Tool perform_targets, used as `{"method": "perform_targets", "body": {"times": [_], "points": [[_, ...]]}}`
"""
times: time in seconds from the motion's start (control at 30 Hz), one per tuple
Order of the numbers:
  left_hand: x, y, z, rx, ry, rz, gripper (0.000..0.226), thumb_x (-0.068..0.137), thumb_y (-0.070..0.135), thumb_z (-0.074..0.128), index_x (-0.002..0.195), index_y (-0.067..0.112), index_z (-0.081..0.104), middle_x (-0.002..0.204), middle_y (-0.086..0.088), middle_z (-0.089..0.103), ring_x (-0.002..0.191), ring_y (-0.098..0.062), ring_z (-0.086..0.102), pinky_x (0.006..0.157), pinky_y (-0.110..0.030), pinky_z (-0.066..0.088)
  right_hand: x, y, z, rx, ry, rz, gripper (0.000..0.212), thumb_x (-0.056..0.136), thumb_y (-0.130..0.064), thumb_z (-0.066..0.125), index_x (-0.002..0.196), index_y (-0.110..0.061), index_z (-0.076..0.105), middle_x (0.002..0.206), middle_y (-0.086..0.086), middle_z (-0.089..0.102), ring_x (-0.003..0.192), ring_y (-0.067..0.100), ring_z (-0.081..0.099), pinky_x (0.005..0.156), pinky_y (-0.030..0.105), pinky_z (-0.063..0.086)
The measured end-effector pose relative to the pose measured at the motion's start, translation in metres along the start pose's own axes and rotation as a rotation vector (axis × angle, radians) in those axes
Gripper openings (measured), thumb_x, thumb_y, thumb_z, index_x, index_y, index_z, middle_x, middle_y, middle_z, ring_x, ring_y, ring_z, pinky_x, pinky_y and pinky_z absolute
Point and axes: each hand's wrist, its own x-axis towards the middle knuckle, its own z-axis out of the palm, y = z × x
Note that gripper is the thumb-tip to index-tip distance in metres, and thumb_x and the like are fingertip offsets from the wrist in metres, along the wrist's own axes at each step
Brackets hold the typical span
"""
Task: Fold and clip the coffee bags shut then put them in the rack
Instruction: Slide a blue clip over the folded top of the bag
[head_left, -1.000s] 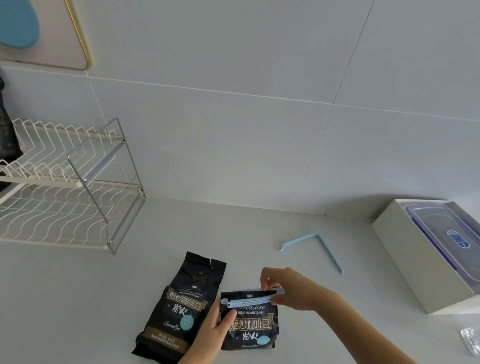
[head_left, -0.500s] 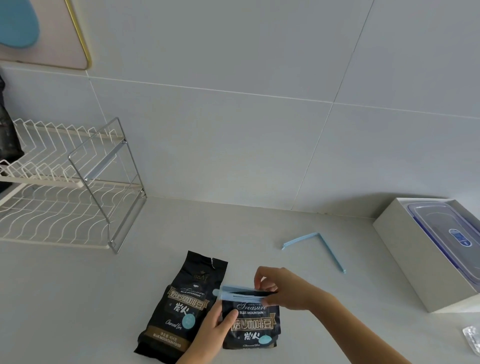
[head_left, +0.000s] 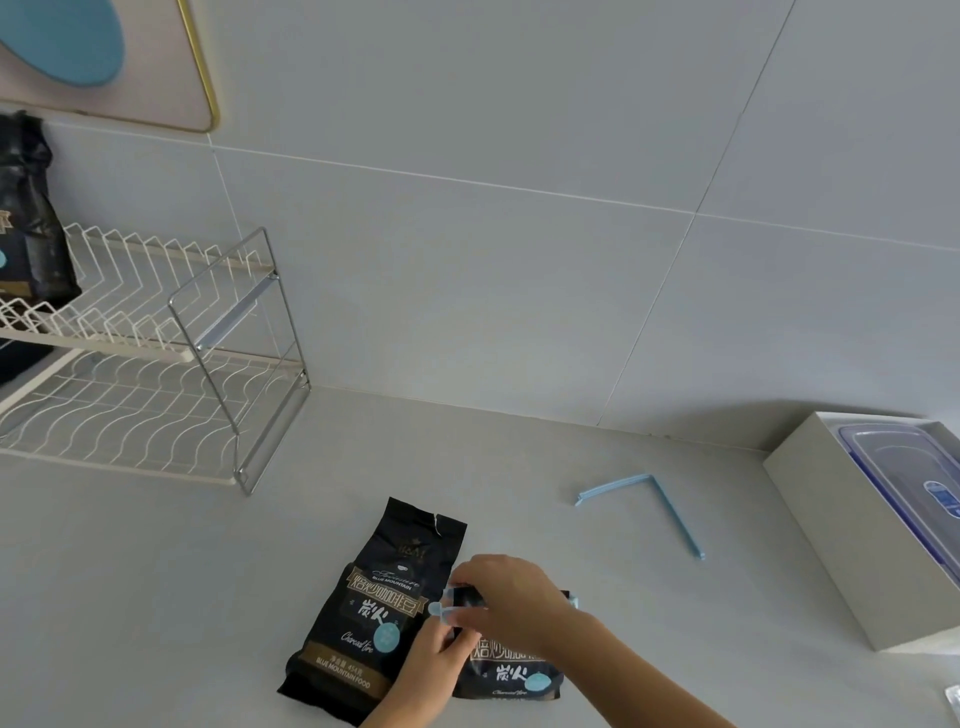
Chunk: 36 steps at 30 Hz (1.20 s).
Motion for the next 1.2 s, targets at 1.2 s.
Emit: {"method": "perform_targets", "body": {"times": [1.2], "points": [[-0.008,0.021,-0.018,-0.768,0.257,-0.332,0.007,0.087,0.014,0.058,0.088,0.012,0.065,0.085,-0.011,0.071,0.087,-0.026,0.064,0.068,-0.032,0.047,-0.009,-0.004,0.018,0.281,0.271,0.0,0.026,0.084,-0.042,0.057,0.104,-0.032,0.045,0.084,-0.006,0.067,0.069,0.007,0.056,0.062,0.022,0.043]]}}
